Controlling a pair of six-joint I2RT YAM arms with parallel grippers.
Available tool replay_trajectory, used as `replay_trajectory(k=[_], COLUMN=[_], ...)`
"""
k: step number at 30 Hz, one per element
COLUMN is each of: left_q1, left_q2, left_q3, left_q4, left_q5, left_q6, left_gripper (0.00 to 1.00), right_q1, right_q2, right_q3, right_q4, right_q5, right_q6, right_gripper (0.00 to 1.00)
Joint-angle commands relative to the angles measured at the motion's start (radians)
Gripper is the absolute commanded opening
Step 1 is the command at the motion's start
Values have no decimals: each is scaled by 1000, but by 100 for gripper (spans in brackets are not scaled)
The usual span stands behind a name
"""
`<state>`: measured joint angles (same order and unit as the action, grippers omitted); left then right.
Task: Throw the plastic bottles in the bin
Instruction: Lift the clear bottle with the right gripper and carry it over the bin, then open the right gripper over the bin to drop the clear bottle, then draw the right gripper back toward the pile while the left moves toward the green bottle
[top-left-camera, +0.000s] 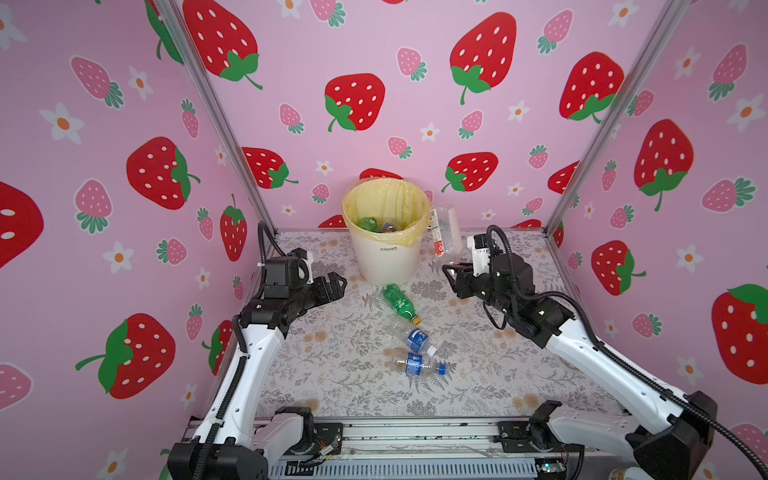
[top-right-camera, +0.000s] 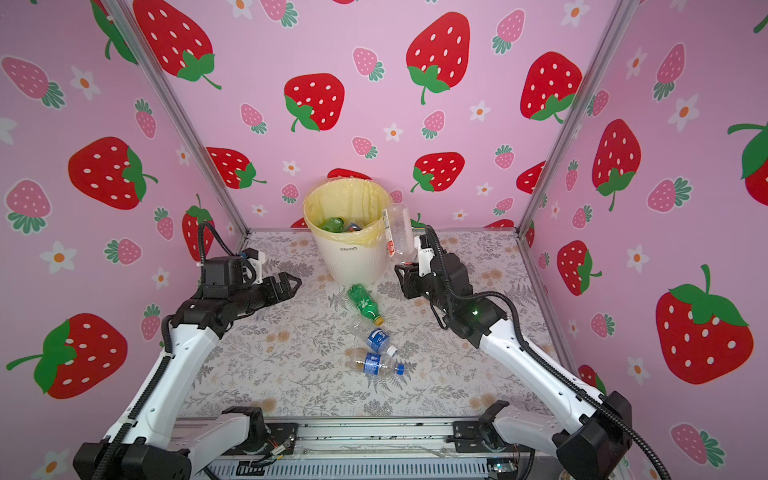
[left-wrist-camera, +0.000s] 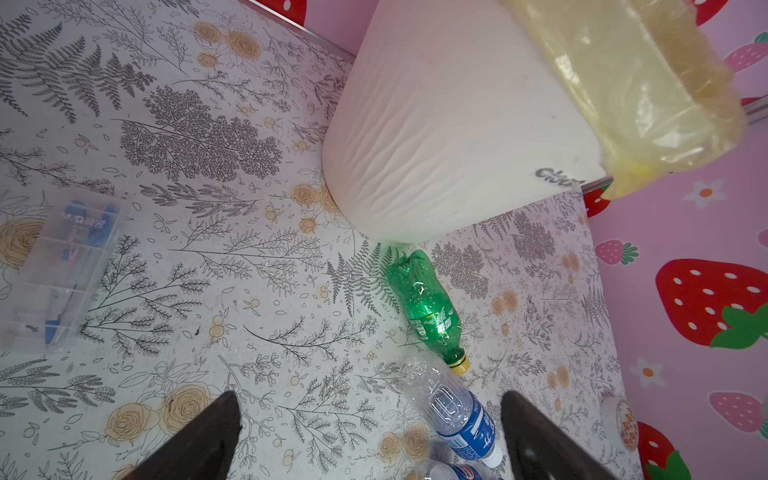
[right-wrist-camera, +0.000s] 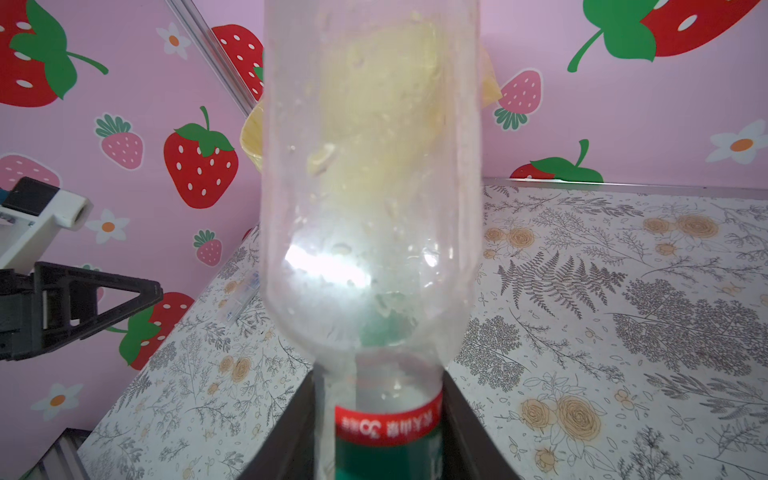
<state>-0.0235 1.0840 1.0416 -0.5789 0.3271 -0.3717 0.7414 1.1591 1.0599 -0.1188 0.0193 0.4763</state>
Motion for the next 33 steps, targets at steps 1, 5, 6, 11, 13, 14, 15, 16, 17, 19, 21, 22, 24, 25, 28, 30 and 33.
replay_trajectory(k=[1, 5, 6, 11, 13, 14, 15, 16, 17, 19, 21, 22, 24, 25, 28, 30, 33], left_q1=[5, 7, 7, 8, 10, 11, 13, 15, 16, 18, 20, 22, 23, 23, 24, 26, 27], left_q2=[0, 0, -2, 9, 11, 11, 9, 7, 4, 1, -1, -2, -1, 1, 6, 9, 14], left_q3=[-2, -1, -3, 2, 6, 6, 6, 5, 5, 4, 5, 4, 3, 4, 3, 3, 2], left_q4=[15, 13, 13, 6, 3, 1, 1, 1, 1, 2, 3, 2, 6, 7, 7, 7, 9], left_q5=[29, 29, 27, 25, 23, 22, 22, 21, 21, 21, 18, 17, 21, 24, 30, 32, 38], left_q6=[-8, -7, -8, -3, -2, -1, -1, 1, 1, 1, 0, 0, -1, -3, -4, -5, -6], left_gripper=[99, 99, 99, 99, 99, 99, 99, 99, 99, 99, 99, 99, 99, 99, 99, 99, 99], right_q1=[3, 4, 4, 6, 6, 5, 5, 4, 3, 4, 4, 4, 3, 4, 3, 2, -1], right_q2=[26, 120, 166, 492, 644, 710, 784, 845, 889, 924, 883, 841, 746, 696, 582, 517, 425], right_q3=[40, 173, 229, 660, 876, 977, 1092, 1200, 1272, 1349, 1282, 1220, 1056, 979, 819, 739, 614], right_q4=[34, 14, 1, -170, -265, -318, -380, -436, -480, -521, -488, -452, -361, -320, -258, -240, -216], right_q5=[-41, -48, -56, -47, -9, 9, 10, 4, -4, -21, -19, -17, -6, 8, 37, 60, 98], right_q6=[23, -5, -20, -57, -89, -100, -112, -122, -125, -131, -131, -133, -134, -133, -139, -141, -141], right_gripper=[39, 39, 40, 39, 51, 64, 74, 82, 89, 99, 99, 99, 99, 99, 99, 99, 99])
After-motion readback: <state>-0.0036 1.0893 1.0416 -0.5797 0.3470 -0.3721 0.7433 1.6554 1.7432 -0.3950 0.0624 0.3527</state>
